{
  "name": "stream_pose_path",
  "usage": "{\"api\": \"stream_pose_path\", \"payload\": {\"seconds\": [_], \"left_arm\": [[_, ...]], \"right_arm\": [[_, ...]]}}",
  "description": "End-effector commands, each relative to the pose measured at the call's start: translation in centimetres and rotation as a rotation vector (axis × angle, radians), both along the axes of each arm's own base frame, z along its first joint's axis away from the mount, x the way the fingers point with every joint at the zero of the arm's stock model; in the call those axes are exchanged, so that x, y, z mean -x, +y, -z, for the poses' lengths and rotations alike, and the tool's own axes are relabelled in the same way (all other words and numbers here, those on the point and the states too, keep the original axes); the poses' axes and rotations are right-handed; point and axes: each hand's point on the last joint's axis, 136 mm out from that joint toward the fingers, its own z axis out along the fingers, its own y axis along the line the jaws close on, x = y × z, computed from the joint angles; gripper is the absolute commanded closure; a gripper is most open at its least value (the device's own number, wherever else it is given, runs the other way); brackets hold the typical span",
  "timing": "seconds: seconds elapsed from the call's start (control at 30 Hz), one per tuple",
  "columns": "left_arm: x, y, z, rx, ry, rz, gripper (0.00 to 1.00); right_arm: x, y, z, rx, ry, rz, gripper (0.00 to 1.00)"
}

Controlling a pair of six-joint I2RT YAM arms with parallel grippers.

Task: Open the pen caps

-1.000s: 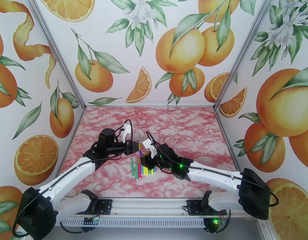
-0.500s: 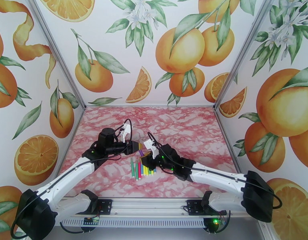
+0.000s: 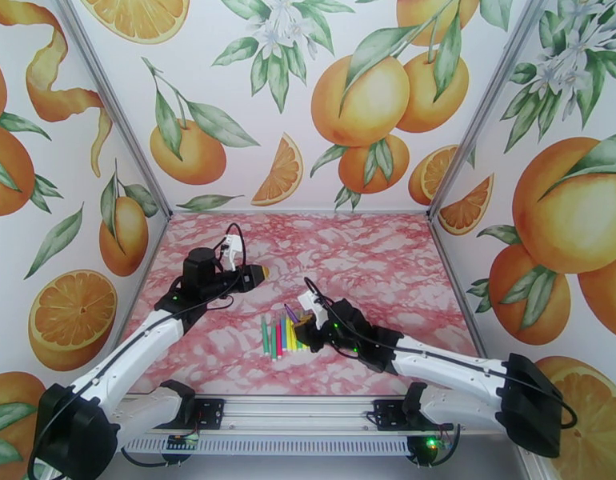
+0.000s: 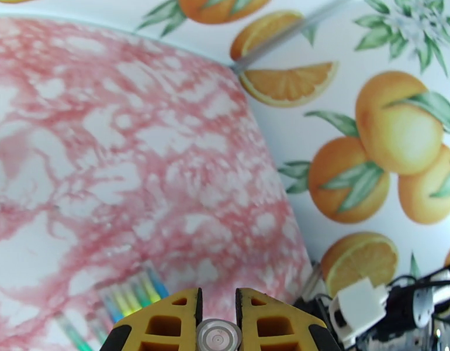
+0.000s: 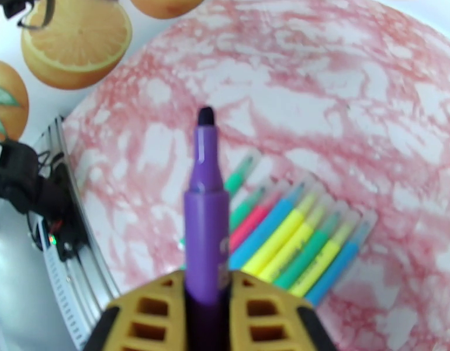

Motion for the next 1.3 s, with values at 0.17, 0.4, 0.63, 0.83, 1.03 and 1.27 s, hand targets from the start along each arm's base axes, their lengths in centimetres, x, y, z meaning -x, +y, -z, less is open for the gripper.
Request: {"api": "stream_pose_path", "payload": {"seconds": [0.17, 0.4, 0.63, 0.83, 1.03, 1.27], "left_arm": [[-1.5, 4.0, 0.4, -0.266, -0.027, -0.147, 1.00], [-2.0, 9.8, 3.1, -0.579, 0.014, -0.290, 1.00], [-3.1, 13.7, 6.4, -0.685, 0.109, -0.350, 1.00], [-4.3, 17.7, 8.6, -0.760, 0.196, -0.420, 1.00], [-5.7, 20.5, 11.3, -0.811, 0.284, -0.460, 1.00], [-7.7, 22.8, 14.6, -0.906, 0.384, -0.464, 1.00]], "right_arm": [[-1.6, -2.3, -1.3, 0.066, -0.082, 0.115, 1.00], [-5.5, -6.3, -2.0, 0.157, -0.081, 0.287, 1.00], [-9.8, -11.5, -2.4, 0.229, -0.046, 0.486, 1.00], [-13.8, -16.6, -1.2, 0.289, 0.014, 0.671, 1.00], [-17.0, -20.4, 1.0, 0.345, 0.090, 0.773, 1.00], [-19.7, -24.1, 3.9, 0.417, 0.179, 0.862, 1.00]]}}
